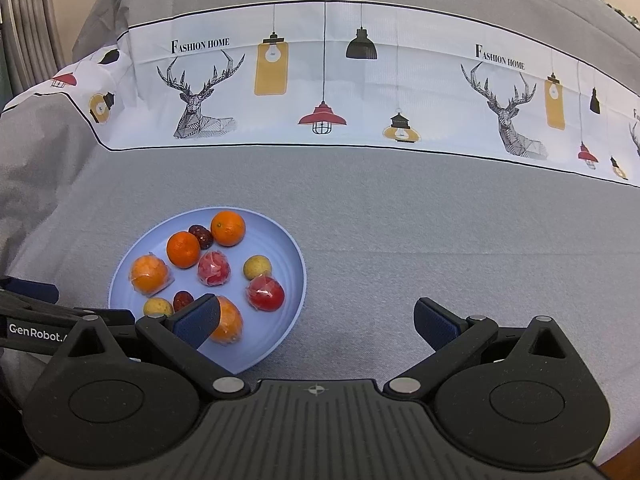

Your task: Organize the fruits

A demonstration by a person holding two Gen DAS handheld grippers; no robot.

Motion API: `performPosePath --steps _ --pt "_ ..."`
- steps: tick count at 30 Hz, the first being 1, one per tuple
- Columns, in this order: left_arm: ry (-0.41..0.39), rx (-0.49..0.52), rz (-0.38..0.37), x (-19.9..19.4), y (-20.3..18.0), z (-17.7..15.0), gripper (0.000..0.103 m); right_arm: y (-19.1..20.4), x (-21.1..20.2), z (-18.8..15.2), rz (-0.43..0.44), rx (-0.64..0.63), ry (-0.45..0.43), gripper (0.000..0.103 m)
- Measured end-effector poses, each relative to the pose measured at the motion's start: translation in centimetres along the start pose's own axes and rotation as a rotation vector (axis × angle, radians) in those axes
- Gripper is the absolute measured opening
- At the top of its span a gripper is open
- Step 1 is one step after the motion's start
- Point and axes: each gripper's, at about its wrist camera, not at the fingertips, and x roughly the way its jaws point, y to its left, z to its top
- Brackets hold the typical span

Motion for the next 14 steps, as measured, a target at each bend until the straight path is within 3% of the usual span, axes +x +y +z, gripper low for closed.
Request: performPosePath --steps 14 --pt "-0.016 -0.004 -0.02 -0.24 -0.24 0.06 0.102 -0.02 0.11 0.38 0.018 0.024 0.0 0.102"
